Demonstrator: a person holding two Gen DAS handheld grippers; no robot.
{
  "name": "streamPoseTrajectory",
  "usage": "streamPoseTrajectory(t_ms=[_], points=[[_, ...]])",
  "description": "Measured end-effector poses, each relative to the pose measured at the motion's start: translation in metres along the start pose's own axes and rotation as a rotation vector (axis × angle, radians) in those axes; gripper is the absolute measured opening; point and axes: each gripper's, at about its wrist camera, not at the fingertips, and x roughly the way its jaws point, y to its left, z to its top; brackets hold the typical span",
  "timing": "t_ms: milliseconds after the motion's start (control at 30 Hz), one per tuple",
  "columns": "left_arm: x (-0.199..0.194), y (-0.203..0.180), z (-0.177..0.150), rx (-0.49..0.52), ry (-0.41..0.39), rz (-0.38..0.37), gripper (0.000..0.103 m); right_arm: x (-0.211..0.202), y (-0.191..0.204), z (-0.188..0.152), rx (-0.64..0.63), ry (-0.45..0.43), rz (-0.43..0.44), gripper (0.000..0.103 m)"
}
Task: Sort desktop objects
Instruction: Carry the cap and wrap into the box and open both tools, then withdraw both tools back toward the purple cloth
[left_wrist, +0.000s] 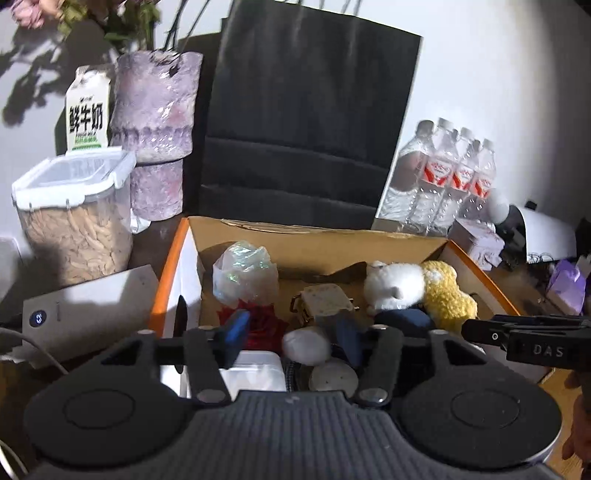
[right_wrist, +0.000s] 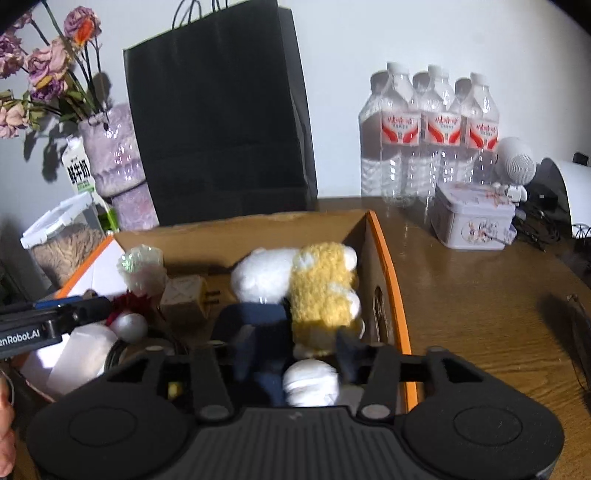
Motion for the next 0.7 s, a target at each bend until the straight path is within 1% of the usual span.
streamPoseTrajectory(t_ms=[67, 100, 133, 167, 200, 233, 367, 433, 500, 567, 633, 667, 700], points=[[0.001, 0.001, 0.003, 0.015, 0.016, 0.006, 0.056, -0.001, -0.001, 0.002, 0.04, -0.032, 0.017, 0.055], [0.0, 0.001, 0.003, 0.017, 0.013, 0.012, 0.057, -0.001, 0.001, 0.004, 0.027, -0.024, 0.035, 0.055], [-0.001, 0.002, 0.004, 0.019, 0.013, 0.012, 0.061, -0.003, 0.001, 0.005, 0.018, -0.031, 0.049, 0.055], [-0.003, 0.004, 0.005, 0.015, 0.016, 0.011, 0.062, -0.006, 0.001, 0.005, 0.016, -0.046, 0.055, 0.059], [-0.004, 0.005, 0.006, 0.005, 0.016, 0.012, 0.064, -0.009, 0.002, 0.005, 0.016, -0.056, 0.057, 0.066], [-0.006, 0.007, 0.007, -0.008, 0.013, 0.017, 0.064, -0.01, 0.002, 0.005, 0.016, -0.057, 0.059, 0.068], [-0.015, 0.004, 0.012, 0.004, 0.004, 0.031, 0.066, -0.011, 0.008, 0.004, 0.014, -0.048, 0.064, 0.068], [-0.022, 0.0, 0.013, 0.015, -0.006, 0.041, 0.068, -0.018, 0.014, 0.003, 0.0, -0.056, 0.074, 0.068], [-0.033, -0.006, 0.014, 0.028, -0.019, 0.043, 0.07, -0.032, 0.022, 0.003, -0.017, -0.081, 0.088, 0.068], [-0.05, -0.012, 0.013, 0.043, -0.049, 0.044, 0.073, -0.051, 0.028, -0.001, -0.033, -0.114, 0.108, 0.068], [-0.07, -0.017, 0.008, 0.054, -0.075, 0.038, 0.079, -0.07, 0.031, -0.01, -0.047, -0.13, 0.121, 0.073], [-0.082, -0.02, 0.003, 0.064, -0.088, 0.026, 0.08, -0.078, 0.031, -0.017, -0.051, -0.136, 0.124, 0.076], [-0.092, -0.021, -0.004, 0.069, -0.103, 0.015, 0.082, -0.085, 0.03, -0.025, -0.056, -0.131, 0.122, 0.077]])
